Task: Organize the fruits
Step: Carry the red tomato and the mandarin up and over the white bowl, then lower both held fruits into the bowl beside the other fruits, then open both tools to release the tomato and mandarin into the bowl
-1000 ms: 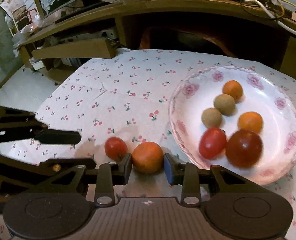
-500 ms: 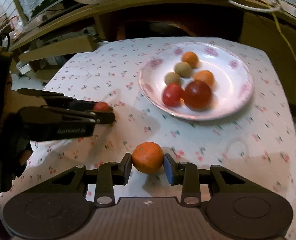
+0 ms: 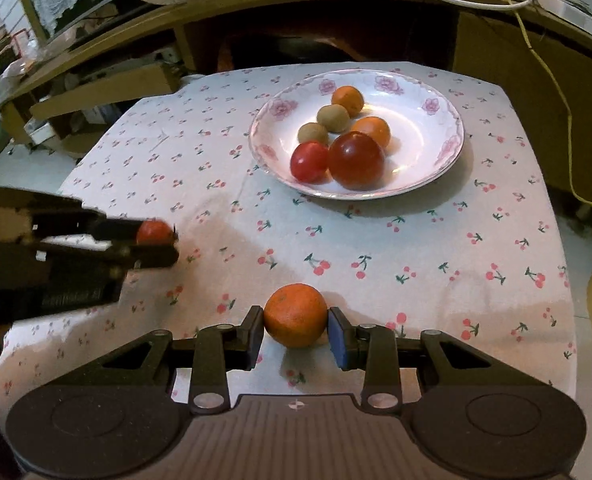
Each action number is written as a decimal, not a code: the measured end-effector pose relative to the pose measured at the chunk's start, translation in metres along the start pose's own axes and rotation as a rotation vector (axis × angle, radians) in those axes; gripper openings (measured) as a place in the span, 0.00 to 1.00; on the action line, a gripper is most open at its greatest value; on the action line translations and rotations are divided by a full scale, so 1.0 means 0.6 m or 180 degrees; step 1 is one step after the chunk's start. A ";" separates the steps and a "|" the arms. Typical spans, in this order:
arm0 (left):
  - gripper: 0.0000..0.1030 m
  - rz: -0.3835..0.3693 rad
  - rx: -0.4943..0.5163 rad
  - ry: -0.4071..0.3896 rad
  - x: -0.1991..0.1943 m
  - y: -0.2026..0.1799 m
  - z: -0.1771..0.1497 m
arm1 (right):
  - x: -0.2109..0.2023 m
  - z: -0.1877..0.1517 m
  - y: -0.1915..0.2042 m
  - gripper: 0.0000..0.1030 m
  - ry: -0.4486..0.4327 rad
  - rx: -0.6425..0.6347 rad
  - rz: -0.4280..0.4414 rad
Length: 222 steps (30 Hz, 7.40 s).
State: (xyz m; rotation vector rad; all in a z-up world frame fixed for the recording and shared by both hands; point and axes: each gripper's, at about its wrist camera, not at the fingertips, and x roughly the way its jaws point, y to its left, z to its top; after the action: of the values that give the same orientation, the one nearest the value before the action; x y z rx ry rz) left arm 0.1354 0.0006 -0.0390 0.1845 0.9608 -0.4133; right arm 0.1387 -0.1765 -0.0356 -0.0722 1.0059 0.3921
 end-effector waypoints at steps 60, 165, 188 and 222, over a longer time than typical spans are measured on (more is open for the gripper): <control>0.33 -0.0119 0.0153 -0.0415 -0.002 -0.017 0.083 | -0.017 0.035 -0.002 0.33 -0.0204 -0.0133 0.0080; 0.31 0.0292 -0.0004 -0.0624 0.112 -0.006 0.239 | 0.069 0.194 -0.102 0.36 -0.0681 0.0055 -0.0527; 0.31 0.0335 -0.0198 -0.0608 0.127 0.017 0.251 | 0.091 0.214 -0.100 0.37 -0.0771 -0.0033 -0.0518; 0.56 0.0371 -0.0275 -0.0684 0.086 0.018 0.242 | 0.052 0.206 -0.113 0.52 -0.0843 0.0125 -0.0508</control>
State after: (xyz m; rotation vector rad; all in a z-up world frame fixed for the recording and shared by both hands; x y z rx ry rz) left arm 0.2757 -0.0510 0.0004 0.1141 0.7509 -0.2776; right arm 0.2769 -0.2010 -0.0030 -0.0629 0.7400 0.2284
